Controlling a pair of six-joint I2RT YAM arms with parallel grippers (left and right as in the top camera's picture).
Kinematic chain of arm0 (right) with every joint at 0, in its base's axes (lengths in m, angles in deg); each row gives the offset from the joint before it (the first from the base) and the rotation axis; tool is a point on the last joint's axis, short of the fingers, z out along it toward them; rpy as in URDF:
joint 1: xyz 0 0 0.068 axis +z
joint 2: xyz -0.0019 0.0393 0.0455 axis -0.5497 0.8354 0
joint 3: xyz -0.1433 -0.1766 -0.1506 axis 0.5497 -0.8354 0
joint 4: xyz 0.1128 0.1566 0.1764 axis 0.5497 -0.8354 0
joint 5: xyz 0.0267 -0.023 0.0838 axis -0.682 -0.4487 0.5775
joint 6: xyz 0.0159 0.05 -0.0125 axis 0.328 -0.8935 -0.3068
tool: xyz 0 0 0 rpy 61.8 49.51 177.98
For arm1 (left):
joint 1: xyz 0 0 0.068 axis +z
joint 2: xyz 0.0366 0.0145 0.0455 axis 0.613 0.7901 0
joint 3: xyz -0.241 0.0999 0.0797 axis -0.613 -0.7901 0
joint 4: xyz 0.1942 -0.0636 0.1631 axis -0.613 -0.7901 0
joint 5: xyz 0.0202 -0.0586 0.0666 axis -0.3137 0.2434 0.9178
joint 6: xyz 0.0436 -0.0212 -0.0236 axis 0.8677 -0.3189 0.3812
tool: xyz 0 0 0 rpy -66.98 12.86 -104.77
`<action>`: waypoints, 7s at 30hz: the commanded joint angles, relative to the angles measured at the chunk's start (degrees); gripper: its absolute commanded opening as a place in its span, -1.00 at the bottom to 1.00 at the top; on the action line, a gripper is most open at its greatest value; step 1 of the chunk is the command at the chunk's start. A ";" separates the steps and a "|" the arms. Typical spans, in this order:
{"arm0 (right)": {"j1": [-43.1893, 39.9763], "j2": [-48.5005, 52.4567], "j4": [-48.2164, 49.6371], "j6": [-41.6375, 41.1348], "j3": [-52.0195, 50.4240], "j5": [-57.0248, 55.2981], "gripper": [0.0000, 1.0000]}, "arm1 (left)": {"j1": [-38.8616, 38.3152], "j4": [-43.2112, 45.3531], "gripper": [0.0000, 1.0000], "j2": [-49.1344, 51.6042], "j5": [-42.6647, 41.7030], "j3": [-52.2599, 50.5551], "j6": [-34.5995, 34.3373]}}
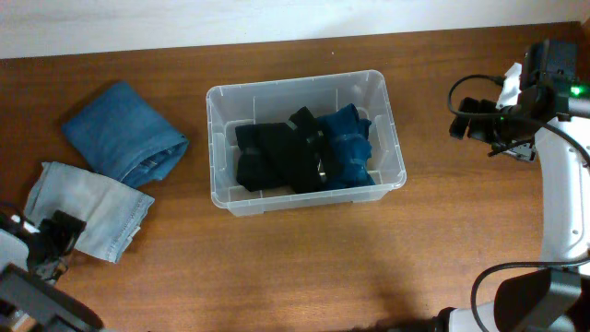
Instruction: Pack container
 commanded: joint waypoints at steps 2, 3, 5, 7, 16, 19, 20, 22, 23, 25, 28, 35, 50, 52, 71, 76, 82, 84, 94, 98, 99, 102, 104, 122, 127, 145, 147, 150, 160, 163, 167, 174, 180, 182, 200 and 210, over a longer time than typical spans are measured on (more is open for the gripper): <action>0.04 -0.87 0.11 0.63 -0.22 0.74 0.97 | -0.11 4.96 0.99 6.95 -12.02 0.70 4.85; 0.04 -0.87 0.02 0.66 -0.22 0.74 0.97 | -0.11 5.99 0.99 8.44 -14.21 0.70 4.85; 0.04 -0.87 -0.02 0.63 -0.22 0.76 0.97 | -0.11 7.06 0.98 10.19 -17.77 0.70 5.18; 0.04 -0.87 -0.02 0.63 -0.22 0.76 0.97 | -0.11 7.19 0.79 10.69 -20.52 0.70 5.99; 0.04 -0.87 -0.61 0.63 -0.22 0.76 0.97 | -0.04 2.67 -0.99 6.36 -29.18 0.87 6.34; 0.04 -0.87 -0.68 0.63 -0.22 0.98 0.97 | -0.04 -1.14 -0.99 -2.19 -30.36 0.94 5.68; 0.04 -0.87 -0.68 0.63 -0.22 1.01 0.97 | -0.04 -1.84 -0.99 -4.87 -31.69 0.98 5.68; 0.04 -0.87 -0.66 0.66 -0.22 1.16 0.97 | -0.07 -3.28 -0.99 -11.17 -34.77 1.46 5.11; 0.04 -0.87 -0.66 0.63 -0.22 1.18 0.97 | -0.11 -3.72 -0.99 -14.23 -35.78 1.84 4.15; 0.04 -0.87 -0.63 0.63 -0.22 1.18 0.97 | -0.37 -3.93 -0.99 -21.31 -38.36 3.10 0.98; 0.04 -0.87 -0.66 0.63 -0.22 1.18 0.97 | -2.32 -3.69 -0.99 -28.59 -39.67 5.46 -2.78; 0.04 -0.87 -0.70 0.63 -0.22 1.18 0.97 | -19.32 5.64 -0.99 -36.74 -39.67 10.03 -13.35; 0.04 -0.87 -0.85 0.66 -0.22 1.14 0.97 | -72.46 28.02 -0.99 -14.60 -23.28 10.03 -19.54; 0.04 -0.87 -0.83 0.63 -0.22 1.16 0.98 | -75.21 31.67 -0.99 -8.44 -23.28 10.03 -19.50; 0.04 -0.87 -0.87 0.68 -0.22 0.70 0.97 | -59.49 28.39 0.98 -9.25 -24.37 11.80 -8.02; 0.04 -0.87 -0.87 0.68 -0.22 0.72 0.97 | -47.93 20.55 0.98 -18.62 -12.63 11.80 -5.49; 0.04 -0.87 -0.87 1.09 -0.22 0.74 0.97 | -30.47 9.25 0.99 -13.73 -3.61 11.78 -6.43; 0.04 -0.87 -0.87 1.09 -0.22 0.72 0.97 | -27.28 9.09 0.98 -9.84 -3.61 11.78 -7.26; 0.04 -0.81 -0.92 1.11 -0.22 0.70 0.97 | -19.41 19.82 0.99 13.51 -16.94 11.78 -7.74; 0.04 -0.81 -1.27 1.11 -0.22 0.72 0.97 | -19.82 25.46 0.98 20.87 -24.13 11.80 -11.02; 0.04 -0.81 -1.31 1.11 -0.24 0.72 0.97 | -19.87 26.43 0.98 21.68 -26.12 11.80 -11.39; 0.04 -0.81 -1.62 1.70 -0.22 0.74 0.97 | -19.96 26.73 -0.21 22.84 -30.84 11.80 -11.52; 0.04 -0.81 -1.97 1.99 -0.22 0.76 0.97 | -19.96 25.90 -0.99 21.66 -33.42 11.80 -11.54; 0.04 -0.81 -2.19 1.97 -0.22 0.96 0.97 | -38.88 21.59 -0.99 -29.49 -38.58 11.96 -10.60; 0.04 -0.81 -2.38 1.97 -0.22 0.96 0.97 | -54.01 18.10 -0.99 -26.01 -33.48 11.96 -8.61; 0.04 -0.81 -2.12 1.97 -0.22 0.94 0.97 | -52.06 7.52 -0.99 -1.22 -21.97 11.96 3.76; 0.04 -0.81 -2.14 1.97 -0.22 0.94 0.97 | -51.56 6.99 -0.48 -1.22 -22.01 11.96 4.76; 0.04 -0.81 -2.14 1.99 -0.22 0.92 0.97 | -51.63 6.99 -0.07 -1.25 -22.88 13.40 4.87; 0.04 -0.81 -1.92 1.99 -0.22 0.92 0.96 | -54.27 9.25 -0.69 -5.33 -22.64 29.90 5.70; 0.04 -0.81 -1.95 1.99 -0.22 0.92 0.97 | -58.47 11.10 -0.85 -4.00 -15.63 29.88 5.95; 0.04 -0.81 -2.01 1.99 -0.24 0.94 0.97 | -63.36 10.47 -0.84 1.38 -10.43 29.83 6.88; 0.04 -0.81 -2.38 1.99 -0.22 0.94 0.97 | -65.88 8.09 -0.83 14.97 -5.46 29.83 7.61; 0.66 -0.85 -2.43 4.83 -0.22 3.56 0.97 | -65.83 2.56 -0.94 16.28 -7.58 30.75 10.01; 2.80 -1.44 -2.36 8.94 -0.22 7.19 0.97 | -65.83 -0.15 -0.96 12.66 -8.07 32.87 11.04; 40.54 17.81 5.42 8.94 -7.54 1.97 -0.49 | -50.77 -13.33 -0.26 -13.14 7.50 36.92 10.10; 25.73 4.09 -0.39 4.63 17.20 -6.62 0.97 | -43.19 -15.13 0.50 -12.15 2.64 36.50 10.14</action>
